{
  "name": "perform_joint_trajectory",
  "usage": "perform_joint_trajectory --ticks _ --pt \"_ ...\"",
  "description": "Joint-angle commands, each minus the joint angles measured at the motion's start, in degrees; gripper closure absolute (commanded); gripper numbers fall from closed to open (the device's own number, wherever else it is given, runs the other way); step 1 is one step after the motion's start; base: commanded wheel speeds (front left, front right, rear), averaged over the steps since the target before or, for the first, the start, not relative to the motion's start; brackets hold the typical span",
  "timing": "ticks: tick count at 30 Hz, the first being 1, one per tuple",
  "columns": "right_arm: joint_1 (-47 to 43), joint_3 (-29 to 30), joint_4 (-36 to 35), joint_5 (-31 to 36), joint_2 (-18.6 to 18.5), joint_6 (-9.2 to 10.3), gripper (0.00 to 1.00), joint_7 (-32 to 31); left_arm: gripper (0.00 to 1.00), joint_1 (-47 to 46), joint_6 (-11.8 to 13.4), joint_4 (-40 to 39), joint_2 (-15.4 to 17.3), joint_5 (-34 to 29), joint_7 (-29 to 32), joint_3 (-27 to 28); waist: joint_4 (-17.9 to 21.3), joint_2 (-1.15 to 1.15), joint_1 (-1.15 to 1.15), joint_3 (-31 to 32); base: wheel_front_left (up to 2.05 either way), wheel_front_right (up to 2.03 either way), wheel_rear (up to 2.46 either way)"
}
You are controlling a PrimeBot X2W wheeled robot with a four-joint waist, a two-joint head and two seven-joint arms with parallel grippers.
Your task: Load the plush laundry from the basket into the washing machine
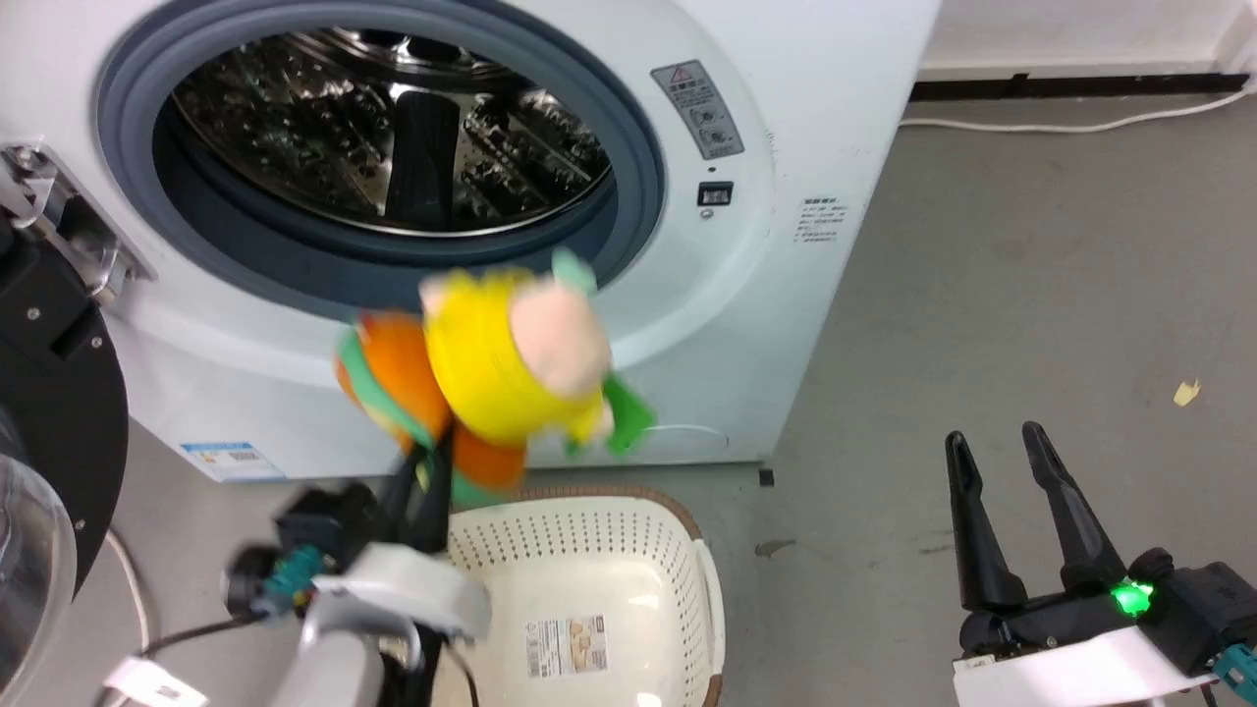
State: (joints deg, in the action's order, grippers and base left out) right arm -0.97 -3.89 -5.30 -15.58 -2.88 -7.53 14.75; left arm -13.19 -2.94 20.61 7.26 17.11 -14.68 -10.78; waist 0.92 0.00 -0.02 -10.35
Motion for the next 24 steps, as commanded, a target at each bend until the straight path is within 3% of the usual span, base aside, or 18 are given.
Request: perform_joint_trajectory --ticks 1,6,10,15,24 --pt "-0.2 -0.1 -0.3 0.2 0.0 0.04 0.0 0.2 1.0 -0.9 0.7 -4.0 -0.4 -0.8 -0.3 1.1 0.1 0.0 0.02 -1.6 0.0 0.0 0.0" --pt "1.9 -1.4 -0.5 0.0 0.0 0.04 0.0 0.2 1.0 -5.3 1.6 -11.3 -0.6 -0.7 -0.3 5.4 2.5 0.0 0.02 -6.6 0.0 0.0 0.0" --pt "4.4 -2.1 -1.0 -0.3 0.0 0.04 0.0 0.2 1.0 -12.2 2.4 -10.8 2.2 -0.4 1.7 8.1 5.5 0.0 0.02 -12.1 0.0 0.0 0.0" --pt "7.2 -2.1 -1.5 -1.4 0.0 0.04 0.0 0.2 1.0 -24.5 2.6 -7.7 8.3 -0.5 8.7 10.9 9.6 0.0 0.02 -19.5 0.0 0.0 0.0" --pt "11.1 -3.6 -1.6 -5.1 0.0 0.04 0.0 0.2 1.0 -48.0 2.0 4.3 19.0 -4.9 21.9 10.1 15.4 0.0 0.02 -28.9 0.0 0.0 0.0"
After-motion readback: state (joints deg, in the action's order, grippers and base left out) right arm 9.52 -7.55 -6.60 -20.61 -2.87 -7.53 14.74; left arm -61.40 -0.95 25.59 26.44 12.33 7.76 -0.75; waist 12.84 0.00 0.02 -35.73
